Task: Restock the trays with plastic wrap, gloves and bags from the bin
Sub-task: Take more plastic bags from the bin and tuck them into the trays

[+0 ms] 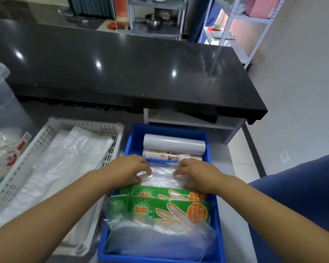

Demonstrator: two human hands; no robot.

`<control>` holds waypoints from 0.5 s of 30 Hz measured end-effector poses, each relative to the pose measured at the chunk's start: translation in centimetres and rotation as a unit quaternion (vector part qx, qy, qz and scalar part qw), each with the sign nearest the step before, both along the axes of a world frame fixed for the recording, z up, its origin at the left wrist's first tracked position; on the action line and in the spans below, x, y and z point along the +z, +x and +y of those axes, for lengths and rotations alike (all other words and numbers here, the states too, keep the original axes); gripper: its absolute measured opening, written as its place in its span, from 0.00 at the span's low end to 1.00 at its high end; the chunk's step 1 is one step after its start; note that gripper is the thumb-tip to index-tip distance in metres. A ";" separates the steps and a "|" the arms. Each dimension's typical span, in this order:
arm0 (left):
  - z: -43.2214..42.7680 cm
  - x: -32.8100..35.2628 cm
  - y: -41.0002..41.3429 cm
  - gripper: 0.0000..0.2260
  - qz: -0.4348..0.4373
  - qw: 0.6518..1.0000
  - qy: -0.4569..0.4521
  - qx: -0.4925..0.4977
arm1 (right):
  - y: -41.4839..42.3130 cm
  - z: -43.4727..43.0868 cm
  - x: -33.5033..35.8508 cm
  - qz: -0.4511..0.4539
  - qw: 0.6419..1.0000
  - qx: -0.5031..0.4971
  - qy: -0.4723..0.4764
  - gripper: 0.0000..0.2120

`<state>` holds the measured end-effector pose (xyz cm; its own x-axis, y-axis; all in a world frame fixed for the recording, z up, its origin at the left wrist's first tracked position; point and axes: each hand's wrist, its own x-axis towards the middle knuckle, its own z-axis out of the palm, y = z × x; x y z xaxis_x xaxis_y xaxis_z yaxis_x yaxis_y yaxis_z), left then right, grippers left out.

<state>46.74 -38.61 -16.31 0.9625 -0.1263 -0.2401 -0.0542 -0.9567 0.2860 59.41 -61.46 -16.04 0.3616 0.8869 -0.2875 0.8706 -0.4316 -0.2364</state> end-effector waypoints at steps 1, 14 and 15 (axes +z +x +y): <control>0.0 0.4 -0.3 0.17 -0.020 1.000 -0.012 0.017 | 0.0 -0.3 0.4 0.011 1.000 -0.023 0.013 0.21; -6.5 0.4 -6.8 0.27 -0.052 0.998 -0.006 0.035 | -4.6 -3.2 0.5 0.055 0.995 -0.021 0.078 0.17; -6.6 0.5 -6.9 0.26 -0.053 0.998 -0.013 0.045 | -4.5 -3.3 0.3 0.057 0.995 -0.020 0.083 0.17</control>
<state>39.81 -45.24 -15.82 0.9900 -0.0440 -0.1338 -0.0006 -0.9513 0.3082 54.86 -64.75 -15.70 0.3707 0.9114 -0.1785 0.8174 -0.4114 -0.4032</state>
